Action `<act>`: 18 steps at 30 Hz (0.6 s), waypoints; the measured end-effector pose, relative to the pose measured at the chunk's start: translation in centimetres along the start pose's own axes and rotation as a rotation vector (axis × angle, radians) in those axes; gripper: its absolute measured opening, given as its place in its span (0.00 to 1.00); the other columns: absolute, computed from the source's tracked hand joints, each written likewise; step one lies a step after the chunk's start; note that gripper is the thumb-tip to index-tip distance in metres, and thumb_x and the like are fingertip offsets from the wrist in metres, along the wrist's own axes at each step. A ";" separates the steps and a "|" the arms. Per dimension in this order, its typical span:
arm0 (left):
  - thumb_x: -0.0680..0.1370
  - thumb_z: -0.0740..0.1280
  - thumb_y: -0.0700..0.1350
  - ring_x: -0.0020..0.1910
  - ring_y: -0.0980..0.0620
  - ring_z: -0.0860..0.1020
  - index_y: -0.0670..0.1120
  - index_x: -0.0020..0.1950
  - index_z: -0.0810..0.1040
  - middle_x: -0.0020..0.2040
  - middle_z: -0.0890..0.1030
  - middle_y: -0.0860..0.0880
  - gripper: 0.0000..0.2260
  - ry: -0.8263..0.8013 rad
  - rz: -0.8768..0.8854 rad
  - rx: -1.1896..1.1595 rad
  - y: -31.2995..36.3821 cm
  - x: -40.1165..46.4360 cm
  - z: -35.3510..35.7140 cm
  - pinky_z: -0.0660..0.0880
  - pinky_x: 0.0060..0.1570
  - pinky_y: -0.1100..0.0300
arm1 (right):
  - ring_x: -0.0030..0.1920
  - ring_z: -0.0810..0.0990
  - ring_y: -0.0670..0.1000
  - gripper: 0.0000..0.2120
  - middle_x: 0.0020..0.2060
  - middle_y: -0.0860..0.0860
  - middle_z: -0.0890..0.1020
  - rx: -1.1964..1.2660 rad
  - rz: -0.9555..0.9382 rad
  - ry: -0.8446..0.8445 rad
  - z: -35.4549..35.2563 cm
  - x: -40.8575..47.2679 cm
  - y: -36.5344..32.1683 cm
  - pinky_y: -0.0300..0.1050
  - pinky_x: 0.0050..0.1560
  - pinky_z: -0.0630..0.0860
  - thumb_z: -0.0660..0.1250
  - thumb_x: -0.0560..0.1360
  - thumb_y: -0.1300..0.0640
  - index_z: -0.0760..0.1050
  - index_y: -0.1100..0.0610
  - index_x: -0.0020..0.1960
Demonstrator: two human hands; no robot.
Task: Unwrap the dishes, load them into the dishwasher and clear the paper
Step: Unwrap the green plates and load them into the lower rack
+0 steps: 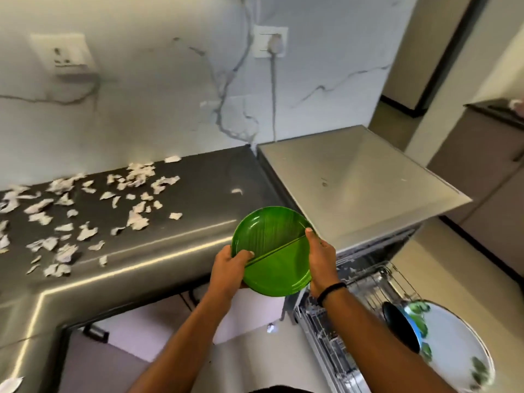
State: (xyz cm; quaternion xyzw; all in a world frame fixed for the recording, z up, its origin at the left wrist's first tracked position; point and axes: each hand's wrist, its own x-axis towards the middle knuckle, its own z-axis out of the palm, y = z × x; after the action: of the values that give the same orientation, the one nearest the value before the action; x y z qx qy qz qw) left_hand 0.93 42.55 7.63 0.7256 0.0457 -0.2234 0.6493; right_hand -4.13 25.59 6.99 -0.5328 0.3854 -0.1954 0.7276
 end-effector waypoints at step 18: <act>0.80 0.62 0.62 0.59 0.42 0.81 0.51 0.68 0.74 0.64 0.80 0.44 0.22 -0.439 -0.203 0.175 -4.6 3.8 22.7 0.81 0.50 0.39 | 0.62 0.80 0.59 0.47 0.62 0.59 0.81 0.304 0.251 0.501 -20.6 5.4 3.0 0.59 0.66 0.75 0.60 0.67 0.22 0.75 0.59 0.68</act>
State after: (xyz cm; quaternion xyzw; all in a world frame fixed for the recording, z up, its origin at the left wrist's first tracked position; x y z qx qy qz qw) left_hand -3.28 20.52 0.66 0.7046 -0.0432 -0.4428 0.5527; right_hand -17.01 10.04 -0.44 -0.3016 0.5818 -0.2846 0.6997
